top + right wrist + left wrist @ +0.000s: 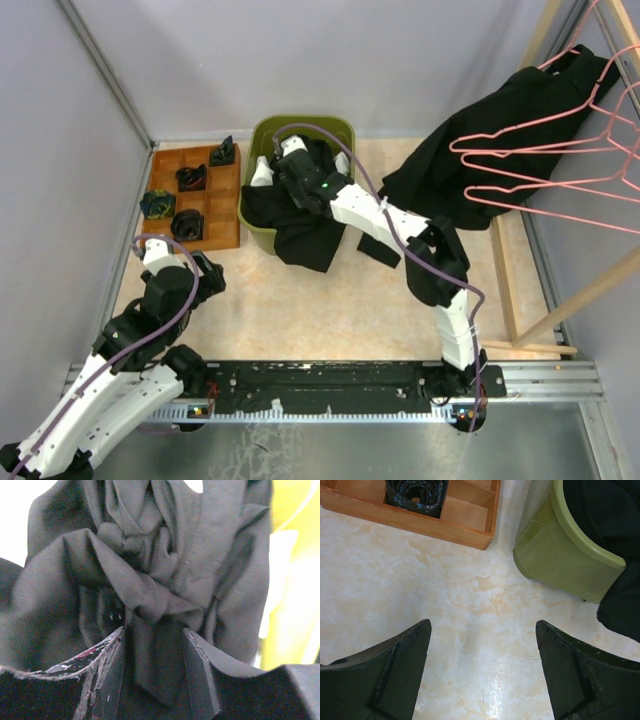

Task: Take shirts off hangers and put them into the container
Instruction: Place the shirt in the bin.

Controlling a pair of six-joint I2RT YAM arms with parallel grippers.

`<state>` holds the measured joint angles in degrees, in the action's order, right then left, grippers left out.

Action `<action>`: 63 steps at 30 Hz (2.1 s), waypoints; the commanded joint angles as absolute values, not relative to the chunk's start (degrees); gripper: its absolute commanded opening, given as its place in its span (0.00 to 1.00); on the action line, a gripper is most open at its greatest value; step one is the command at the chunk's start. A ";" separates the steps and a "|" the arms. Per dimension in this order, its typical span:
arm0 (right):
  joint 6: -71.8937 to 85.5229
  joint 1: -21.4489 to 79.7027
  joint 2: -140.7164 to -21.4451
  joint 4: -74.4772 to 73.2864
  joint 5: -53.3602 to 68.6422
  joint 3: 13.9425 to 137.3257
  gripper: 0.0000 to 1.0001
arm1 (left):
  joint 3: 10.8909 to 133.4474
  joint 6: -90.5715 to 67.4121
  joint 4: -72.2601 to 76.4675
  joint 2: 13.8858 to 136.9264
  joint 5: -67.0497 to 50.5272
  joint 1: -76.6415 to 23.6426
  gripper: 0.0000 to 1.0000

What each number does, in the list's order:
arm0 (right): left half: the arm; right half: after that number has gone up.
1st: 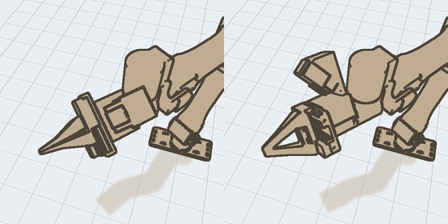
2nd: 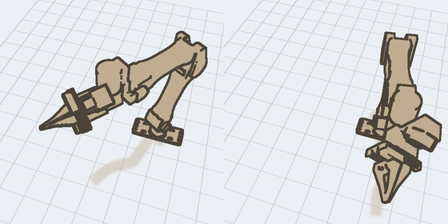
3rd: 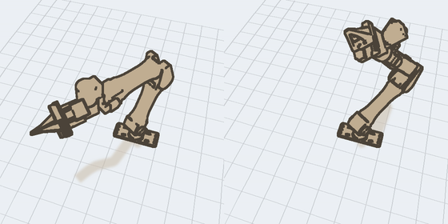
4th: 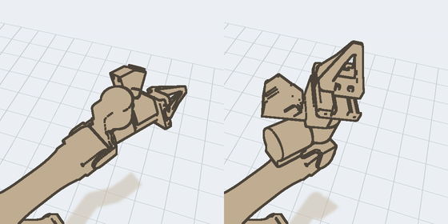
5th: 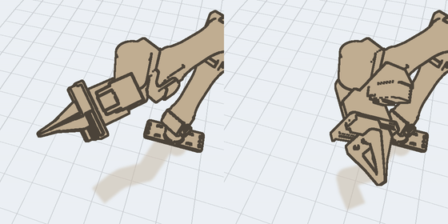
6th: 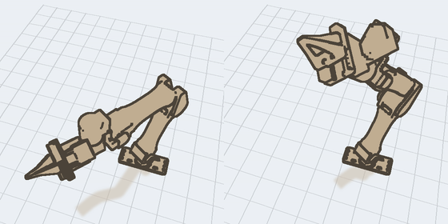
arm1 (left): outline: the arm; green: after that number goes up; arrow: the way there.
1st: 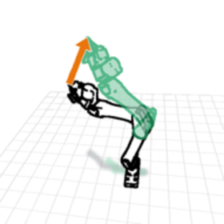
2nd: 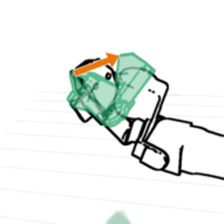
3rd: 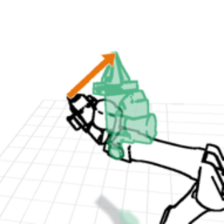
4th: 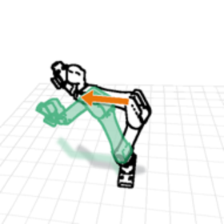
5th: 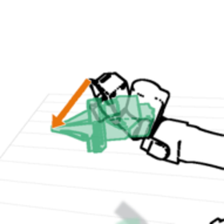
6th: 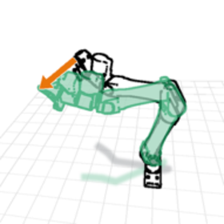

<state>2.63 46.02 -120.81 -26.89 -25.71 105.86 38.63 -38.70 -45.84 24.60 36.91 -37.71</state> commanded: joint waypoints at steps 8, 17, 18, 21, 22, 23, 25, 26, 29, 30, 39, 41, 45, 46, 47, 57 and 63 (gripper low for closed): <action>2.71 45.79 -101.10 -35.27 -16.99 106.56 0.79 | 38.23 -37.79 -44.82 24.66 36.91 -37.62 0.91; 8.09 46.40 -90.83 -33.52 -1.11 91.63 0.90 | 38.21 -37.77 -44.82 24.86 36.78 -37.62 0.91; 7.82 46.54 -90.92 -33.94 -1.31 90.98 0.91 | 38.16 -37.72 -44.82 24.95 36.78 -37.62 0.91; 7.24 46.75 -92.47 -35.85 -2.70 90.35 0.90 | 38.20 -37.63 -44.82 24.99 36.74 -37.62 0.91; 7.22 46.79 -93.23 -36.16 -2.72 90.35 0.89 | 38.23 -37.64 -44.82 25.07 36.65 -37.62 0.91; 7.22 46.83 -93.84 -36.16 -2.72 90.47 0.86 | 38.23 -37.66 -44.82 25.05 36.65 -37.63 0.91; 7.29 46.89 -95.90 -35.46 -3.43 90.68 0.78 | 38.23 -37.62 -44.85 24.98 36.65 -37.62 0.91; 7.55 46.93 -97.13 -35.61 -4.59 91.56 0.76 | 38.23 -37.66 -44.83 25.03 36.67 -37.62 0.91; 7.82 46.98 -99.03 -33.65 -7.72 93.37 0.56 | 38.18 -37.70 -44.84 24.97 36.70 -37.62 0.91; 7.82 46.94 -99.43 -31.99 -7.99 93.67 0.49 | 38.21 -37.70 -44.84 24.99 36.71 -37.64 0.91; 7.08 46.93 -102.35 -25.74 -14.21 100.53 0.00 | 38.22 -37.80 -44.83 24.60 36.90 -37.62 0.91; 6.36 46.81 -102.05 -20.29 -17.66 99.91 0.00 | 38.20 -37.63 -44.87 24.66 36.74 -37.62 0.91; 5.02 45.71 -105.21 -13.59 -18.80 99.32 0.00 | 38.21 -37.72 -44.82 24.62 36.81 -37.62 0.91; 4.87 45.54 -106.41 -12.82 -19.01 99.19 0.00 | 38.17 -37.78 -44.82 24.50 36.90 -37.62 0.91; 4.60 45.45 -107.84 -11.91 -19.24 98.57 0.00 | 38.23 -37.87 -44.82 24.35 36.96 -37.62 0.91; 4.47 45.16 -123.19 -16.45 -19.55 94.74 0.02 | 38.14 -37.89 -44.82 23.90 36.92 -37.63 0.91; 0.83 44.89 -119.12 -21.62 -19.31 100.35 0.22 | 38.14 -37.73 -44.82 24.08 36.78 -37.62 0.91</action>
<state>3.53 45.32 -121.34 -13.72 -19.38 96.49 38.61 -38.52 -45.84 24.40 36.84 -37.71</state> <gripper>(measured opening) 0.142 0.906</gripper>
